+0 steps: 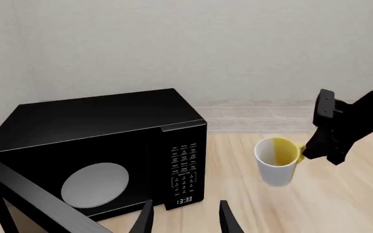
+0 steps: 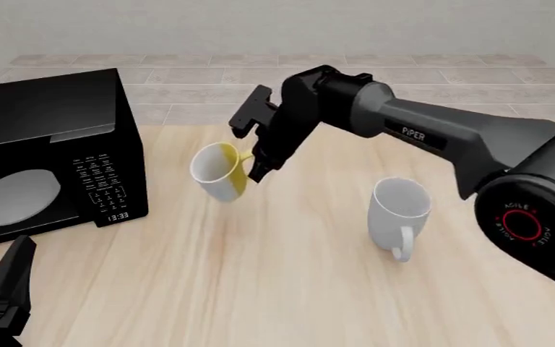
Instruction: Put the yellow and white mug to the front of the white mug.
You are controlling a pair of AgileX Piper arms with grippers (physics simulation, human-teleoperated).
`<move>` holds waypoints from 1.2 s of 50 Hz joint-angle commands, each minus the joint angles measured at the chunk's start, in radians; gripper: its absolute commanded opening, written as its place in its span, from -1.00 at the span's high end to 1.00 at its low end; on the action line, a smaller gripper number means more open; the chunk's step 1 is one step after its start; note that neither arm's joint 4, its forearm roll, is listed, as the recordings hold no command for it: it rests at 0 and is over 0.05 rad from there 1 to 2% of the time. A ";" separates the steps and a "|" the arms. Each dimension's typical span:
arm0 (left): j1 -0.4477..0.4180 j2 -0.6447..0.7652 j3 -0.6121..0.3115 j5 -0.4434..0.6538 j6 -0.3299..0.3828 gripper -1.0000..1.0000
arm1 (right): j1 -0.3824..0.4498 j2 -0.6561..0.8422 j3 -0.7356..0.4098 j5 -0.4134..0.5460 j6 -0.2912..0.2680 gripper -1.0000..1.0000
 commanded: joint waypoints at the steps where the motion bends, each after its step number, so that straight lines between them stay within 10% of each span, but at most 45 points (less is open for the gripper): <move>1: 0.000 0.000 0.000 0.000 0.000 -1.00 | -0.024 -0.047 0.007 -0.003 -0.002 1.00; 60: 0.000 0.000 0.000 0.000 0.000 -1.00 | -0.256 -0.280 0.303 -0.279 0.112 1.00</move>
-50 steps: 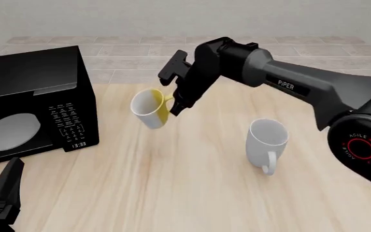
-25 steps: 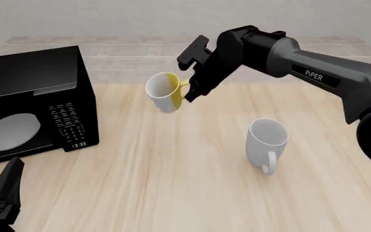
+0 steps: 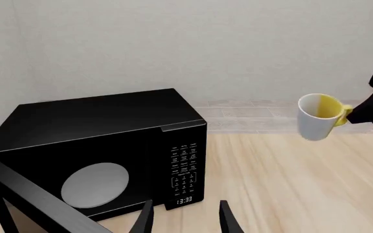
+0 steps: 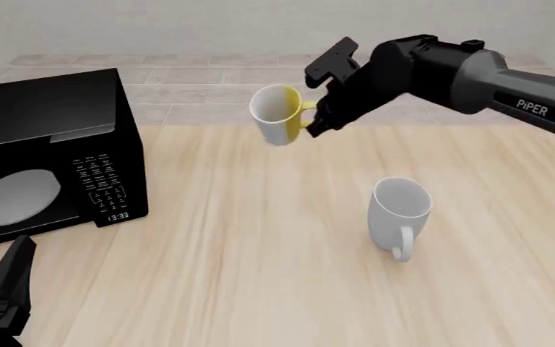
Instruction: Put the yellow and white mug to the front of the white mug.
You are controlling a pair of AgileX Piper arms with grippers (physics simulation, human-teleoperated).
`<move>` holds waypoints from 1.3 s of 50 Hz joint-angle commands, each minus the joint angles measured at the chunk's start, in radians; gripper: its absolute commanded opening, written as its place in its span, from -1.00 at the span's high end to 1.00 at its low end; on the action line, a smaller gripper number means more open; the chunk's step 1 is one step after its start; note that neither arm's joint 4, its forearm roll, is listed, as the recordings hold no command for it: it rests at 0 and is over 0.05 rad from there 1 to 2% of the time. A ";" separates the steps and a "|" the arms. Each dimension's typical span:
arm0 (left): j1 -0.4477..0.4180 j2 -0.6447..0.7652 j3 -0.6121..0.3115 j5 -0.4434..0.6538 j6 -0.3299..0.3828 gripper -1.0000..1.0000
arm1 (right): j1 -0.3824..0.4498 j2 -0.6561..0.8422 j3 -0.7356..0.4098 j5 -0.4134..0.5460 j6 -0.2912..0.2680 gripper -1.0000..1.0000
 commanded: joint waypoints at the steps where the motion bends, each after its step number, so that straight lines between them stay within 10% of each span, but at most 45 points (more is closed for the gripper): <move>1: 0.000 0.000 0.000 0.000 0.000 -1.00 | -0.053 -0.048 0.089 -0.085 0.033 1.00; 65: 0.000 0.000 0.000 0.000 0.000 -1.00 | -0.277 -0.087 0.372 -0.349 0.124 1.00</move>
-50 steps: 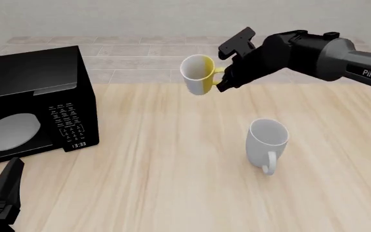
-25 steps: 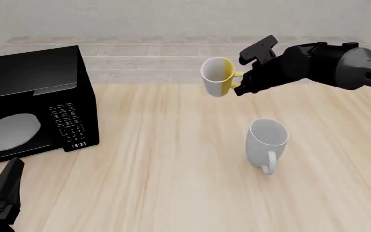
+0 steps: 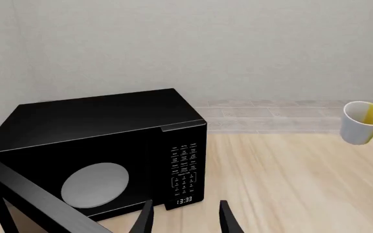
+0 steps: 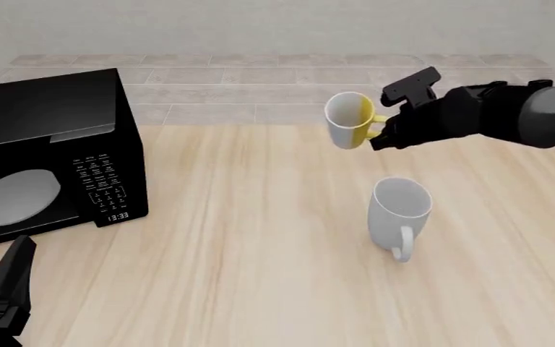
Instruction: Put the yellow and white mug to the front of the white mug.
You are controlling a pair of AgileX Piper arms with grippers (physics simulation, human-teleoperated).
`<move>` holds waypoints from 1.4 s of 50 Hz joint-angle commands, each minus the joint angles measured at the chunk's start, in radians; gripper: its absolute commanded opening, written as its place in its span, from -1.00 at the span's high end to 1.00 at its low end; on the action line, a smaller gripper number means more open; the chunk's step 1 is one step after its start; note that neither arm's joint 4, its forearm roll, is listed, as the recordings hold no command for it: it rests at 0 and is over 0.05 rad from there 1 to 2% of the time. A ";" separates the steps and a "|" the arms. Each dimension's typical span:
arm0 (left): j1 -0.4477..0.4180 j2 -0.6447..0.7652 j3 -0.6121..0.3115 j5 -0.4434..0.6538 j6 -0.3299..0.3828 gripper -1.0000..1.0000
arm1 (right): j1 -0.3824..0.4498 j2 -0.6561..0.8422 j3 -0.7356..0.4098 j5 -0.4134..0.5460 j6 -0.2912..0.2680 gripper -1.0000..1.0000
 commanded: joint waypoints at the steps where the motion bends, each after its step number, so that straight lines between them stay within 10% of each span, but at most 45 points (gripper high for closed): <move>1: 0.000 0.000 0.000 0.000 0.000 -1.00 | -0.036 0.020 0.021 -0.038 0.017 1.00; 70: 0.000 0.000 0.000 0.000 0.000 -1.00 | -0.134 0.221 0.024 -0.122 0.048 1.00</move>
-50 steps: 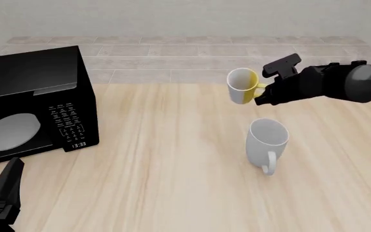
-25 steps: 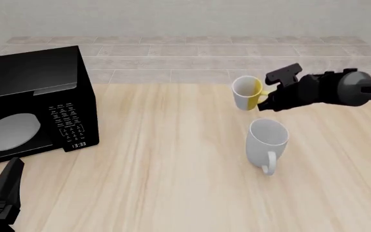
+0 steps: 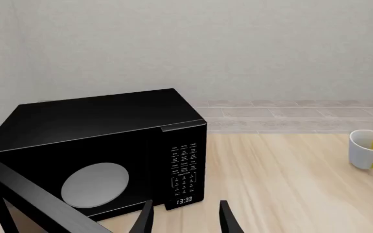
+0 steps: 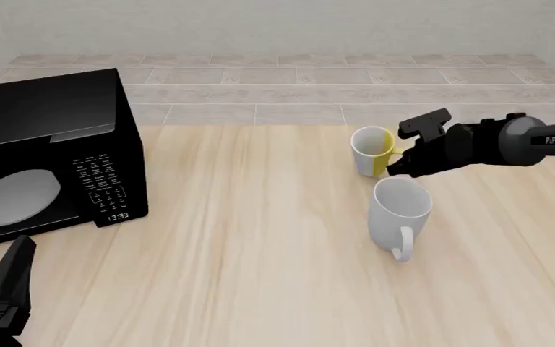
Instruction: Put the yellow and white mug to the front of the white mug.
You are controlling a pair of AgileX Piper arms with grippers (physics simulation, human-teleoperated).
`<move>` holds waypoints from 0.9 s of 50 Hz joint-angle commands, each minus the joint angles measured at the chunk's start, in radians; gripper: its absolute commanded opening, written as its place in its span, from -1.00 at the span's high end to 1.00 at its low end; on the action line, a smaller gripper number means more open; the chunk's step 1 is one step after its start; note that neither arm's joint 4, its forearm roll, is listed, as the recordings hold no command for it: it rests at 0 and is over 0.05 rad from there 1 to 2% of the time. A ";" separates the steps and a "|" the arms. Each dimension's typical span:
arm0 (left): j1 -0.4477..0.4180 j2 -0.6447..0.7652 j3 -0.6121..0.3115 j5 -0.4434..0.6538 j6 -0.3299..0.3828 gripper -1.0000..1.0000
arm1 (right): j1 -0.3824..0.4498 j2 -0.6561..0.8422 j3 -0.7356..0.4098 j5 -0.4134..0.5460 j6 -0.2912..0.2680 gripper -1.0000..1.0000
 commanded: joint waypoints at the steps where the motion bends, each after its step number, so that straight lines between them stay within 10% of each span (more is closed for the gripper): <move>1: 0.000 0.000 0.000 0.000 0.000 -1.00 | -0.007 0.018 0.004 -0.005 0.013 1.00; 12: 0.000 0.000 0.000 0.000 0.000 -1.00 | -0.011 0.028 0.012 -0.018 0.016 1.00; 13: 0.000 0.000 0.000 0.000 0.000 -1.00 | -0.012 0.029 0.012 -0.019 0.015 -1.00; 45: 0.000 0.000 0.000 0.000 0.000 -1.00 | -0.040 -0.147 0.048 0.058 -0.047 -1.00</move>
